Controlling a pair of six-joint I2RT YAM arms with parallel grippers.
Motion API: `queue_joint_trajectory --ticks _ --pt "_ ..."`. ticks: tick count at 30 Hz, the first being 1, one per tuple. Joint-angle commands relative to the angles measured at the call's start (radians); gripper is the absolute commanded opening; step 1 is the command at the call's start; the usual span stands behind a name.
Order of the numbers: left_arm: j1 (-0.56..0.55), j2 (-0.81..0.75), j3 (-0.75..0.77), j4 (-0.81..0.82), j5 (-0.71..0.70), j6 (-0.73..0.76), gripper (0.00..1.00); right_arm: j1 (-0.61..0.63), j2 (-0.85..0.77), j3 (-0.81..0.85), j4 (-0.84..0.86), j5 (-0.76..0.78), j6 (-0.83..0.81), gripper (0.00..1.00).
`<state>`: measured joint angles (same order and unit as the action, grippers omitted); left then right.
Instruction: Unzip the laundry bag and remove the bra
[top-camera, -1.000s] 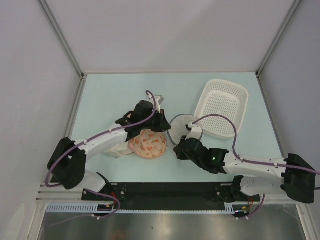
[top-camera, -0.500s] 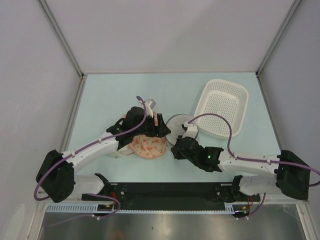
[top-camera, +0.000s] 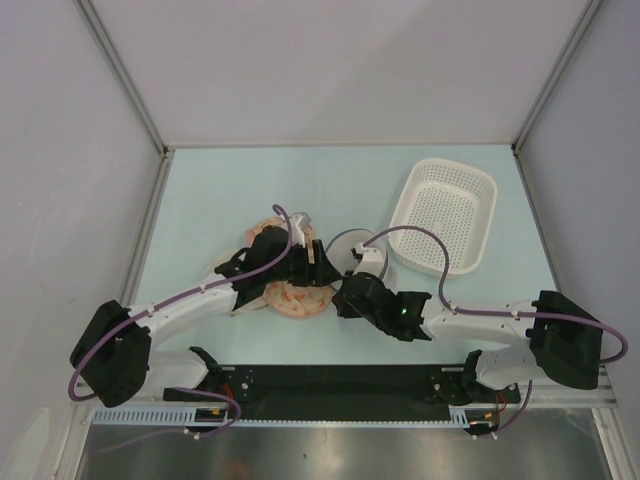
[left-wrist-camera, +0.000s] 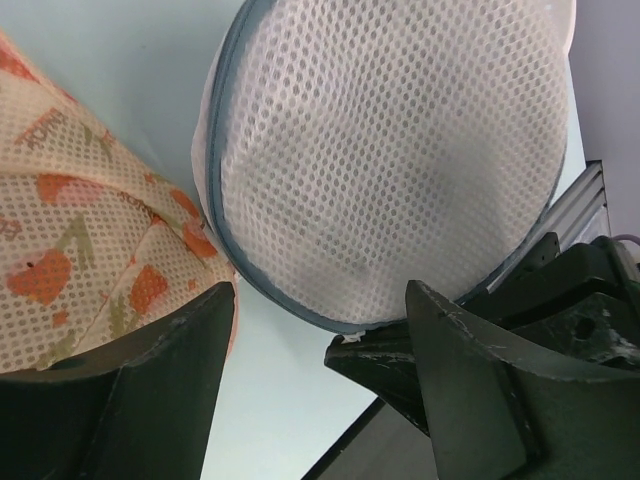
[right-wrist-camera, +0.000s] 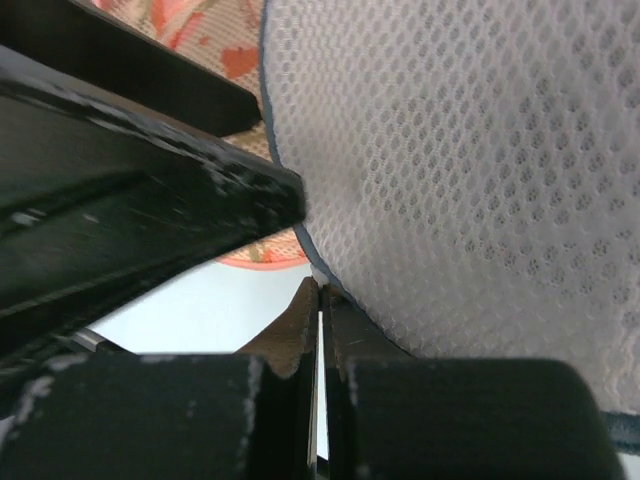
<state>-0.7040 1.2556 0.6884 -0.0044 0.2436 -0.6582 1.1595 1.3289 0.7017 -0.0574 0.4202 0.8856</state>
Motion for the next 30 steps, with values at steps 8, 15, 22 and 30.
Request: queue_joint_trajectory --ticks 8,15,22,30 --pt "-0.022 -0.002 -0.017 0.044 0.016 -0.027 0.65 0.003 0.021 0.059 0.05 -0.008 -0.019 0.0" --pt "-0.023 0.01 -0.004 0.057 0.022 -0.037 0.35 0.002 0.024 0.061 0.05 -0.014 -0.022 0.0" --pt "-0.022 0.025 0.014 0.069 0.023 -0.047 0.11 0.002 0.026 0.058 0.05 -0.015 -0.019 0.0" --pt "-0.022 0.03 0.048 0.044 0.003 -0.024 0.0 0.002 0.021 0.059 0.045 -0.014 -0.013 0.0"
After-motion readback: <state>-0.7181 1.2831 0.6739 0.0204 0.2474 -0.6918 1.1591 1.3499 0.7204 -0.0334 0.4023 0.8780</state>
